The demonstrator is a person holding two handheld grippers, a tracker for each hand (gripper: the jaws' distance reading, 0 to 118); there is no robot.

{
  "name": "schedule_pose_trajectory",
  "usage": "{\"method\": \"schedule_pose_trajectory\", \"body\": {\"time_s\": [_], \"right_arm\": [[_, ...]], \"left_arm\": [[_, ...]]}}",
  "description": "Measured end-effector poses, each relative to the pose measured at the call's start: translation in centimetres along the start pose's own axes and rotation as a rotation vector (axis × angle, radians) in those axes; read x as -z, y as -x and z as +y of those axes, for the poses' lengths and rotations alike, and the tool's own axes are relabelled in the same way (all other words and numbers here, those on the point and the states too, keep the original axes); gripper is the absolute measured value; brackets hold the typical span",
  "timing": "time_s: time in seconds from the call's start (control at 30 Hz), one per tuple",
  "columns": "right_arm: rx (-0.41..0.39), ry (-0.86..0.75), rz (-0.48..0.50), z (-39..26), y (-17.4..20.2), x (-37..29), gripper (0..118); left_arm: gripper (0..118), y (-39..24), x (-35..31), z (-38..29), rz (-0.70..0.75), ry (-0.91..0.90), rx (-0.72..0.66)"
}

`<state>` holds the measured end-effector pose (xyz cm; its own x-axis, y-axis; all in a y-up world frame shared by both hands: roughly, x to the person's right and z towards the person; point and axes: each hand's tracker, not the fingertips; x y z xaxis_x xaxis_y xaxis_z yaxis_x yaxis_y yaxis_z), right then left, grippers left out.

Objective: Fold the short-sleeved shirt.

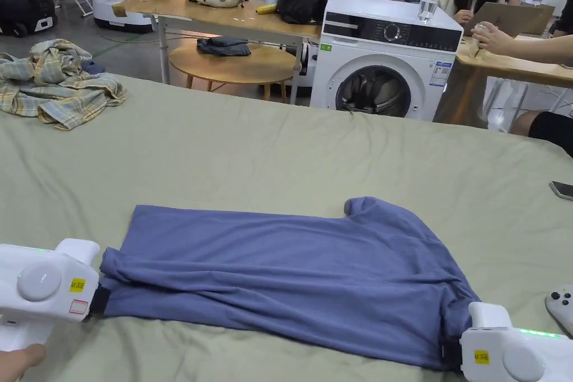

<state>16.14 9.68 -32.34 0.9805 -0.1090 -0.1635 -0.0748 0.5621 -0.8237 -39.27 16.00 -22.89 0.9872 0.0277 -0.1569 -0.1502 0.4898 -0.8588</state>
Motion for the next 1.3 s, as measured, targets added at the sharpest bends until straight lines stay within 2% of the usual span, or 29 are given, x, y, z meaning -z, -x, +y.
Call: {"method": "schedule_pose_trajectory", "body": {"time_s": [0.03, 0.13, 0.37, 0.6, 0.73, 0.9, 1.03, 1.1, 1.13, 1.2, 1.23, 1.3], "right_arm": [[-0.014, 0.008, -0.077, -0.1, 0.2, -0.1, 5], [-0.072, -0.014, -0.094, 0.1, 0.8, -1.5, 4], [-0.095, -0.056, -0.121, 0.5, 1.5, -7.8, 4], [-0.093, -0.017, -0.114, -3.5, 1.6, -11.9, 4], [-0.115, 0.050, -0.120, -6.0, 1.8, -10.4, 4], [-0.096, 0.089, -0.143, -7.5, 1.4, -6.2, 5], [-0.088, 0.086, -0.152, -7.6, 1.6, -5.4, 7], [-0.096, 0.086, -0.169, -7.2, 1.9, -5.7, 17], [-0.098, 0.089, -0.190, -6.9, 2.3, -6.1, 33], [-0.119, 0.032, -0.252, -6.4, 2.8, -7.3, 56], [-0.121, -0.020, -0.262, -6.0, 3.1, -8.1, 57], [-0.111, -0.089, -0.254, -5.0, 3.9, -9.4, 57]], "left_arm": [[0, -0.1, 0.0, -0.1, 0.004, -0.004, 0.005], [0, 0.1, -0.9, -0.2, 0.001, -0.026, 0.008], [0, 1.1, -5.4, -0.3, -0.028, -0.103, -0.008], [0, 2.7, -7.8, -4.0, -0.056, -0.070, -0.030], [0, 2.9, -5.8, -6.2, -0.042, -0.008, -0.029], [0, 2.1, -1.9, -7.5, -0.018, 0.039, -0.034], [0, 1.8, -1.1, -7.4, -0.004, 0.039, -0.051], [0, 1.7, -1.4, -7.2, -0.001, 0.035, -0.051], [3, 1.8, -1.6, -7.0, -0.003, 0.035, -0.056], [32, 1.7, -2.7, -6.6, -0.004, 0.030, -0.077], [37, 1.4, -3.4, -6.4, 0.015, -0.007, -0.081], [39, 0.9, -5.0, -6.0, 0.008, -0.068, -0.079]]}}
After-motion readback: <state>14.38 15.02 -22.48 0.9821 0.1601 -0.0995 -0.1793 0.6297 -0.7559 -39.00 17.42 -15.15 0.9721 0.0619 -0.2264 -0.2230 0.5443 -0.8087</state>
